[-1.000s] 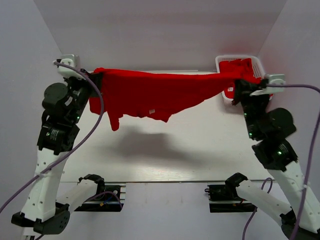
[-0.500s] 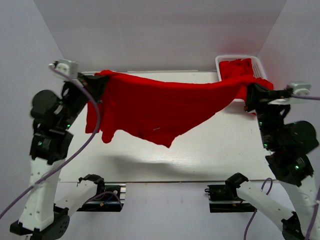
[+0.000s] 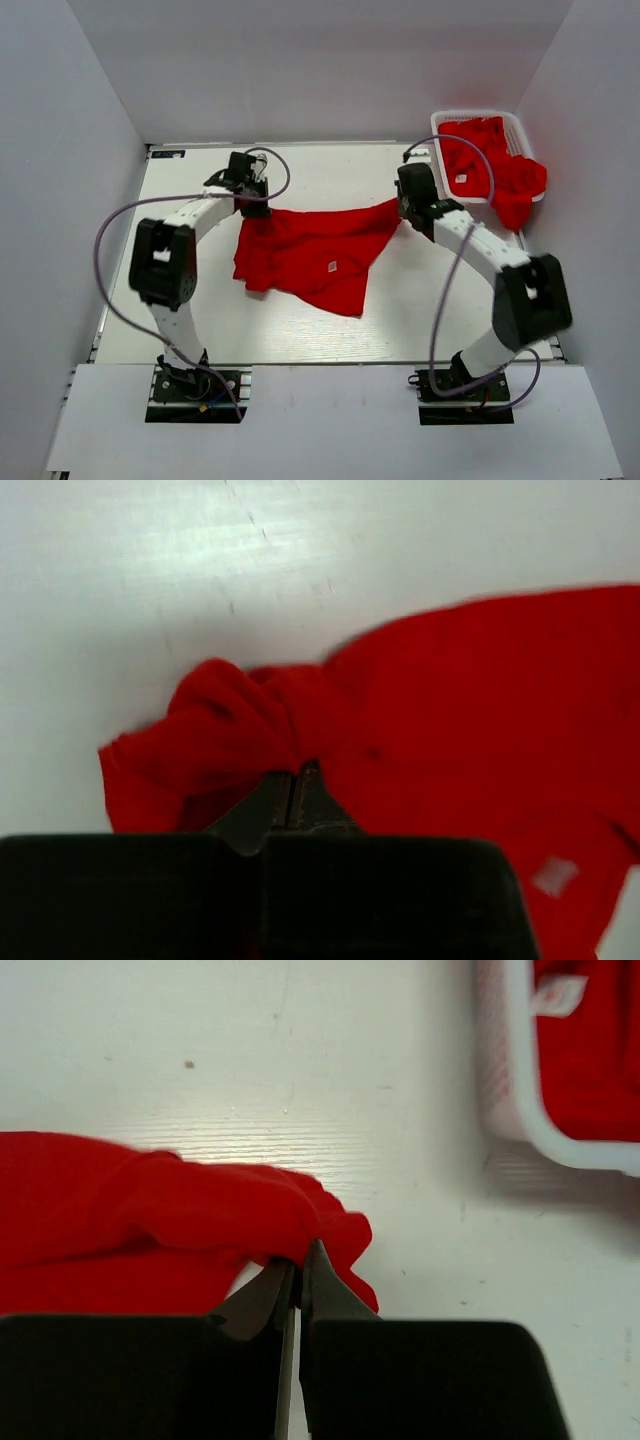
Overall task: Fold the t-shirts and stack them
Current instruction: Flatten out the tshirt
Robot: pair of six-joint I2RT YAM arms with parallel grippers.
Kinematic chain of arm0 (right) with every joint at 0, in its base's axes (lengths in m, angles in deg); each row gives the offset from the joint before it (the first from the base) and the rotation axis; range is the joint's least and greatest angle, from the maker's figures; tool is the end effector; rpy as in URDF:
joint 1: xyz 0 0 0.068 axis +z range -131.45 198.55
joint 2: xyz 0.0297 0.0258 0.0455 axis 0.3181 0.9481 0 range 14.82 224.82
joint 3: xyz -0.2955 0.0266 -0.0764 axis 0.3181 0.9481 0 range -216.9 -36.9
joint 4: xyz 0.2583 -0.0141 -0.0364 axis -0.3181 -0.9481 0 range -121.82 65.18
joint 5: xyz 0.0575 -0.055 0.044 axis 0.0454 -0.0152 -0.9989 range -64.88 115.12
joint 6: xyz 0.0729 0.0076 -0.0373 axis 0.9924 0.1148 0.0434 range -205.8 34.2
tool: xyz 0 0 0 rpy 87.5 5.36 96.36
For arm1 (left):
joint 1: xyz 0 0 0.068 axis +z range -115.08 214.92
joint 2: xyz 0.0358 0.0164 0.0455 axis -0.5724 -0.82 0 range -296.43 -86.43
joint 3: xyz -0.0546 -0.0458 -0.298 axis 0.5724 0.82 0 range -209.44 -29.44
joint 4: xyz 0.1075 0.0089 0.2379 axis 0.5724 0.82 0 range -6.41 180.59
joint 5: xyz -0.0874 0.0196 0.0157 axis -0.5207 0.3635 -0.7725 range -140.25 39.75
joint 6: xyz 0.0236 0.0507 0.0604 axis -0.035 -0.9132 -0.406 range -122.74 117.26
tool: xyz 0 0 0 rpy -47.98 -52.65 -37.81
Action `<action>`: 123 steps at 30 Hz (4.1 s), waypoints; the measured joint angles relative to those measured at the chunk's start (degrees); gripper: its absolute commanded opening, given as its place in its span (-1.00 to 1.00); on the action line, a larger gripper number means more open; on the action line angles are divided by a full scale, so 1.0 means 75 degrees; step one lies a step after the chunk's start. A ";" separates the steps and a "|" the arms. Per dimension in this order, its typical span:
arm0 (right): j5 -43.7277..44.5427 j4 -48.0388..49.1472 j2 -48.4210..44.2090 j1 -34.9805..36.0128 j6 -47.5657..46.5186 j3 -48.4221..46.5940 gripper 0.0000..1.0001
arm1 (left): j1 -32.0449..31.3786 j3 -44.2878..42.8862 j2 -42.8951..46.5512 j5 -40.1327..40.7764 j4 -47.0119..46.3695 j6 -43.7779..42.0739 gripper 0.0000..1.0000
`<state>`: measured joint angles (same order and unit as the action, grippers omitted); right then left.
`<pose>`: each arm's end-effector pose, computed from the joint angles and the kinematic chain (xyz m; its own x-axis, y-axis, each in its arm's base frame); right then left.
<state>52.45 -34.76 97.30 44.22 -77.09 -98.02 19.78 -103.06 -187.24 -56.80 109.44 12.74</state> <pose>0.3281 0.1213 0.3048 -0.4674 -0.0755 -0.8808 0.0399 0.9935 -0.1063 0.3920 -0.1145 0.2323 -0.8303 -0.0501 -0.5551 0.1079 0.9626 -0.2484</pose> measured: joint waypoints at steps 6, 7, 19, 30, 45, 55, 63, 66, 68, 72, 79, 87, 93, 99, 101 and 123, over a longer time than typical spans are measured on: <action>-0.0635 -0.0169 0.2798 -0.0743 0.0192 -0.1722 -1.00 | 0.0079 -0.2460 -0.2559 0.0184 0.0420 -0.0082 -0.61; -0.0717 -0.0283 0.3217 -0.0833 0.0221 -0.2183 -1.00 | 0.0105 -0.2722 -0.2780 0.0192 0.0455 -0.0108 -0.42; -0.1454 -0.1588 0.5453 -0.1142 0.0361 -0.4963 0.81 | 0.0361 -0.4826 -0.3902 0.0251 0.1556 -0.0641 0.99; -0.2809 -0.1597 0.2474 -0.1037 0.0385 -0.2856 0.81 | 0.0321 -0.4077 -0.1947 0.0440 0.2122 -0.1443 0.99; -0.4730 -0.1087 -0.0909 -0.0044 0.1810 0.1725 0.81 | -0.2060 0.0114 0.1300 -0.0828 0.0944 -0.1737 0.99; -0.5298 -0.0927 -0.1891 0.0175 0.2687 0.2958 0.81 | -0.3748 0.0539 0.0417 0.0379 0.1090 -0.1612 0.97; -0.4616 -0.2046 -0.3174 0.0128 0.3045 0.3142 0.81 | -0.4459 -0.0580 -0.0653 0.0880 0.0743 -0.1728 0.97; -0.4223 -0.2506 -0.3850 0.0122 0.3200 0.3229 0.81 | -0.4648 -0.1227 -0.1239 0.0988 0.0629 -0.1824 0.92; -0.3931 -0.2891 -0.4307 0.0102 0.3328 0.3290 0.81 | -0.4741 -0.1571 -0.1585 0.1023 0.0542 -0.1903 0.86; -0.3477 -0.3523 -0.4943 0.0079 0.3573 0.3343 0.81 | -0.4908 -0.2221 -0.2308 0.1169 0.0551 -0.2069 0.69; -0.3200 -0.4051 -0.5042 0.0041 0.3675 0.3343 0.81 | -0.5065 -0.2952 -0.3314 0.1381 0.0641 -0.2203 -0.06; -0.3051 -0.4217 -0.4954 0.0015 0.3631 0.3343 0.81 | -0.5085 -0.3220 -0.3366 0.1591 0.0880 -0.2154 -1.00; -0.3127 -0.4240 -0.4628 0.0009 0.3468 0.3343 0.81 | -0.5062 -0.3232 -0.3322 0.1332 0.0892 -0.2098 -0.66; -0.3270 -0.4197 -0.4584 0.0009 0.3366 0.3343 0.81 | -0.4951 -0.3232 -0.3229 0.0842 0.0909 -0.2270 -0.19; -0.3273 -0.4197 -0.4584 0.0009 0.3357 0.3343 0.81 | -0.4945 -0.3232 -0.3229 0.0775 0.0962 -0.2296 -0.22; -0.4637 -0.2655 -0.3133 0.0262 0.2567 0.3273 0.81 | -0.4811 -0.3273 -0.2594 0.1920 0.1201 -0.1871 -1.00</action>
<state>17.68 -54.67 73.80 46.19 -57.84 -73.48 -16.31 -127.61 -206.69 -42.39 118.44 -1.29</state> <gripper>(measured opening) 0.904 0.013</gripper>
